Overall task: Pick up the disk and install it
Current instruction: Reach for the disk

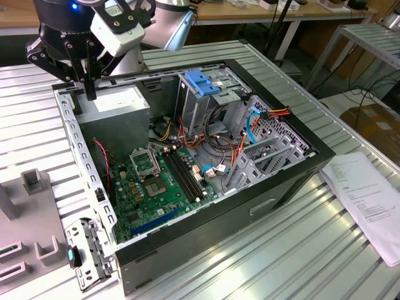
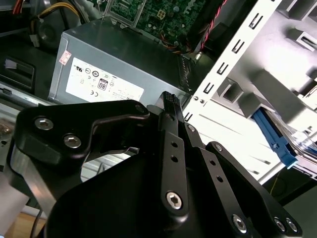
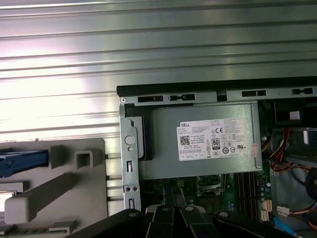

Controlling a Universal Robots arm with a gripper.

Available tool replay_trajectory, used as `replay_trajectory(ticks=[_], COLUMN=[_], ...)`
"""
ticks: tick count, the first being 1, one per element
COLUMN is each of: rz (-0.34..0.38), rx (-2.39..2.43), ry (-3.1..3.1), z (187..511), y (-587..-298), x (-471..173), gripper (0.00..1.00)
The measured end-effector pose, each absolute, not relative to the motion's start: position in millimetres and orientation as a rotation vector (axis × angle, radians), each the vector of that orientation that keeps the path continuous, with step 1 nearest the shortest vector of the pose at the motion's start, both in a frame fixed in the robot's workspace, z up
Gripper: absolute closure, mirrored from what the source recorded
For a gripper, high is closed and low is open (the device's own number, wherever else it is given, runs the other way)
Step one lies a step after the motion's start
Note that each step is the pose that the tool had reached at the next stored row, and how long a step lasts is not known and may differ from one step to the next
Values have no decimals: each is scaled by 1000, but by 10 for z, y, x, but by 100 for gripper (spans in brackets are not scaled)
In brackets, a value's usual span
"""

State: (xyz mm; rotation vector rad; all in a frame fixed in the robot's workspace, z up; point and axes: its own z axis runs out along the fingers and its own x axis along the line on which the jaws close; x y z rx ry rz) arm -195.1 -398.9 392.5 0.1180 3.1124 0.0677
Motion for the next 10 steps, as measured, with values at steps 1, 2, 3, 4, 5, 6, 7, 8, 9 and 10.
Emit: replay_trajectory(ticks=[1, 2, 3, 4, 5, 6, 7, 8, 9, 10], rz=[68, 68, 68, 68, 68, 68, 68, 68, 68, 68], rx=[118, 118, 118, 118, 118, 118, 118, 118, 118, 118], ry=[3112, 3112, 3112, 3113, 3112, 3112, 3112, 3112, 3113, 3112], z=[3925, 3925, 3925, 3926, 3925, 3925, 3925, 3925, 3925, 3925], y=[-3989, -3989, -3989, -3989, -3989, -3990, -3989, -3989, -3989, -3989], x=[-1957, -1964, -1968, -1975, -1984, -1990, -1997, -2003, -2009, -2020], gripper=[89, 89, 89, 89, 89, 89, 89, 89, 89, 89])
